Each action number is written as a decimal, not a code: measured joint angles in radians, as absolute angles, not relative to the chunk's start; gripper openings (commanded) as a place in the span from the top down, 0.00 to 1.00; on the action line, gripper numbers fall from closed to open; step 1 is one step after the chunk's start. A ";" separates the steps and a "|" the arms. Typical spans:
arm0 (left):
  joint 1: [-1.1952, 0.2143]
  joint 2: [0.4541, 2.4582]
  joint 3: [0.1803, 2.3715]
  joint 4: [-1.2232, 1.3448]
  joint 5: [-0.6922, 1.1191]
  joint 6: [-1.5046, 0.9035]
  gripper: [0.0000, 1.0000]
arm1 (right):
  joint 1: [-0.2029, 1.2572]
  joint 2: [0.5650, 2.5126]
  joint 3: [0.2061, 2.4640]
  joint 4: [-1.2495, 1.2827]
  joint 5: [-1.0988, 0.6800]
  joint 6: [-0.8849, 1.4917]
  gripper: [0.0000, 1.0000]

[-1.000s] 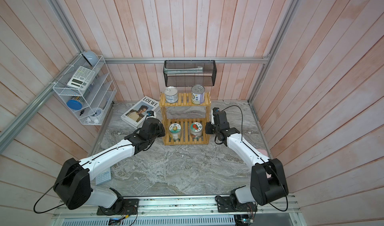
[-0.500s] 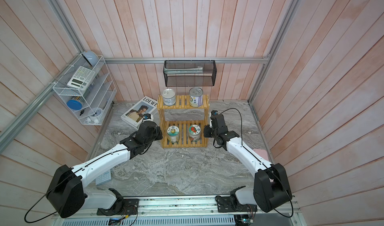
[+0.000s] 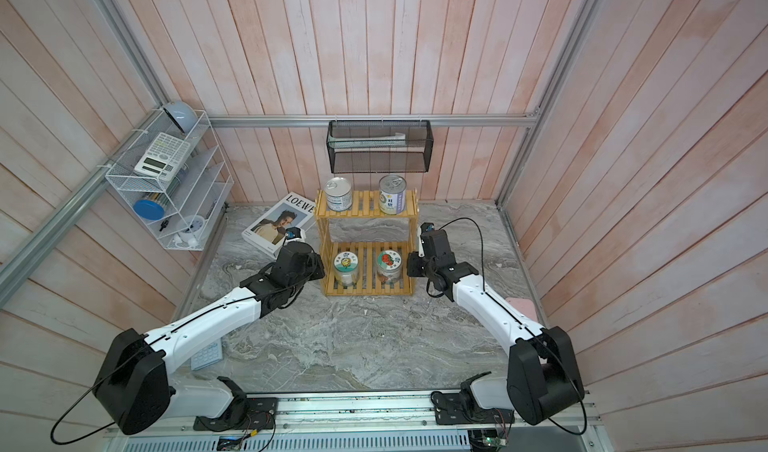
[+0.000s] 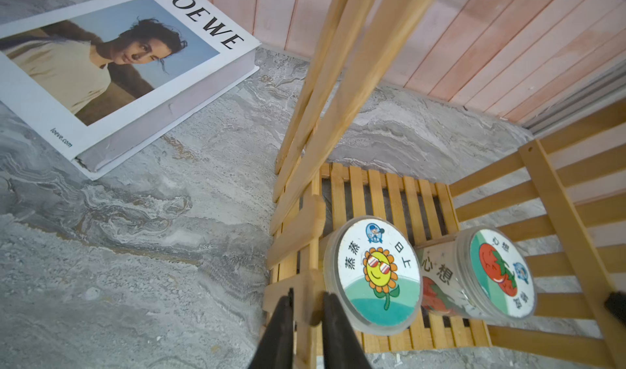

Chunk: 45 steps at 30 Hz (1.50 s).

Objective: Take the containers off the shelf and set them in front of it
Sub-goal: 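Move the shelf to the center of the board, then pick up a container from the shelf.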

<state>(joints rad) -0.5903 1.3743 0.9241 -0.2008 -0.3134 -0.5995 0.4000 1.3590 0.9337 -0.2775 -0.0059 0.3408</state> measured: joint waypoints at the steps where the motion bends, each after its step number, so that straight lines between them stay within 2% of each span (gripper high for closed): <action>1: -0.588 1.374 0.924 -0.204 -0.315 -0.599 0.67 | 0.401 1.361 0.934 -0.289 -0.012 0.340 0.69; 2: -0.587 1.374 0.924 -0.207 -0.319 -0.601 0.65 | 0.401 1.361 0.934 -0.297 -0.014 0.339 0.67; 5: -0.582 1.374 0.923 -0.219 -0.333 -0.602 0.50 | 0.401 1.362 0.931 -0.326 -0.018 0.336 0.56; 9: -0.564 1.375 0.916 -0.244 -0.359 -0.600 0.24 | 0.400 1.362 0.929 -0.362 -0.014 0.331 0.31; 11: -0.557 1.377 0.907 -0.273 -0.378 -0.600 0.01 | 0.399 1.361 0.929 -0.377 -0.009 0.323 0.20; 14: -0.554 1.378 0.899 -0.289 -0.397 -0.607 0.00 | 0.398 1.356 0.929 -0.390 -0.001 0.315 0.11; 19: -0.566 1.370 0.897 -0.304 -0.410 -0.602 0.00 | 0.398 1.313 0.928 -0.413 0.002 0.303 0.02; 29: -0.583 1.187 0.839 -0.352 -0.431 -0.542 0.00 | 0.398 1.108 0.940 -0.513 0.004 0.222 0.02; 34: -0.563 1.080 0.804 -0.329 -0.411 -0.457 0.00 | 0.398 1.040 1.032 -0.564 -0.022 0.154 0.02; 39: -0.554 1.024 0.765 -0.287 -0.344 -0.422 0.00 | 0.398 1.055 1.178 -0.564 -0.081 0.105 0.02; 45: -0.541 0.961 0.675 -0.237 -0.263 -0.430 0.00 | 0.398 1.162 1.319 -0.516 -0.157 0.056 0.02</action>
